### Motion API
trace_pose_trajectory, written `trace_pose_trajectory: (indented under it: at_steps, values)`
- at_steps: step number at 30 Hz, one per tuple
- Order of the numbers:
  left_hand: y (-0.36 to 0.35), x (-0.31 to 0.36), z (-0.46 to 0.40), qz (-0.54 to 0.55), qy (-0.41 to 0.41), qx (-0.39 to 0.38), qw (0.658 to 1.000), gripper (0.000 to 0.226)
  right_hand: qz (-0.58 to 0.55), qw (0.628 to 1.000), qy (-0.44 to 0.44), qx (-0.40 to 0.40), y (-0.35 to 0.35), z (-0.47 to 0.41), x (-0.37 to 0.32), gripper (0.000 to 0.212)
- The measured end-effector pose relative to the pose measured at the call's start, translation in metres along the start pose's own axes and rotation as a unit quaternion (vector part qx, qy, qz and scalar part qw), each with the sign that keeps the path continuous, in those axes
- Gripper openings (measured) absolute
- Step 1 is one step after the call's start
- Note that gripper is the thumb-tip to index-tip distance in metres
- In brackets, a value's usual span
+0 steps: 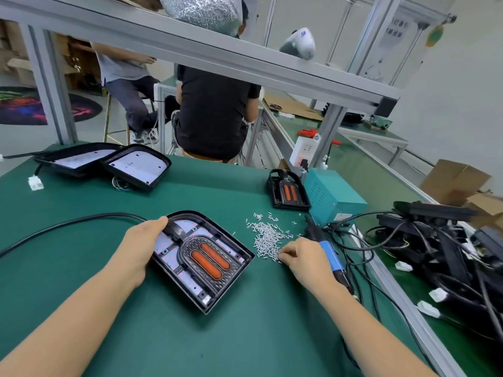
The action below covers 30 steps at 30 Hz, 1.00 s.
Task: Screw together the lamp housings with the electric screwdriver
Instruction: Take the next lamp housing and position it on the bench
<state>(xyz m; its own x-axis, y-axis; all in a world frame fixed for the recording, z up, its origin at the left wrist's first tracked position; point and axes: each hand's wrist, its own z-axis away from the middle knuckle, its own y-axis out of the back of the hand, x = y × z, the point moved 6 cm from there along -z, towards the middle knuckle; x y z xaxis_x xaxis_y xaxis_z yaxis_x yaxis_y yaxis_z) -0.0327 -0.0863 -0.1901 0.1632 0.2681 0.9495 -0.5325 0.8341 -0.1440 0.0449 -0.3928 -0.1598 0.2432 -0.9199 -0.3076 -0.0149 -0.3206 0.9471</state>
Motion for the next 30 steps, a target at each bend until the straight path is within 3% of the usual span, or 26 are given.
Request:
trace_pose_trajectory:
  at_steps: [4, 8, 11, 14, 16, 18, 21, 23, 26, 30]
  values:
    - [0.01, 0.008, 0.011, -0.183, -0.092, 0.069, 0.976, 0.021, 0.011, 1.0, -0.002, -0.007, 0.003, 0.002, 0.002, 0.022]
    - [0.015, 0.006, 0.022, -0.337, -0.106, 0.154, 0.923, 0.029, 0.044, 0.999, -0.002, -0.014, 0.009, 0.005, 0.003, 0.024]
    - [0.013, 0.01, 0.031, -0.364, -0.132, 0.181, 0.904, 0.037, 0.11, 0.993, -0.033, 0.033, 0.027, 0.011, 0.014, 0.036]
    - [-0.002, 0.035, 0.047, -0.366, -0.248, 0.183, 0.878, 0.029, 0.116, 0.987, -0.112, 0.02, 0.042, 0.018, 0.04, 0.051]
    - [-0.029, 0.06, 0.062, -0.369, -0.353, 0.146, 0.847, 0.019, 0.099, 0.982, -0.159, -0.042, 0.042, 0.02, 0.056, 0.057]
    - [-0.071, 0.08, 0.073, -0.391, -0.414, 0.054, 0.82, 0.023, 0.072, 0.977, -0.181, -0.088, 0.037, 0.023, 0.067, 0.056]
    - [-0.145, 0.076, 0.074, -0.491, -0.394, -0.124, 0.767, 0.019, 0.031, 0.976, -0.194, -0.097, 0.032, 0.023, 0.073, 0.051]
    - [-0.185, 0.058, 0.072, -0.557, -0.364, -0.19, 0.722, 0.02, 0.018, 0.976, -0.195, -0.095, 0.031, 0.022, 0.074, 0.054]
    - [-0.225, 0.024, 0.069, -0.6, -0.304, -0.231, 0.703, 0.026, 0.001, 0.977, -0.196, -0.086, 0.029, 0.021, 0.075, 0.066]
    - [-0.242, -0.007, 0.06, -0.631, -0.243, -0.189, 0.713, 0.029, 0.008, 0.976, -0.205, -0.078, 0.025, 0.02, 0.079, 0.061]
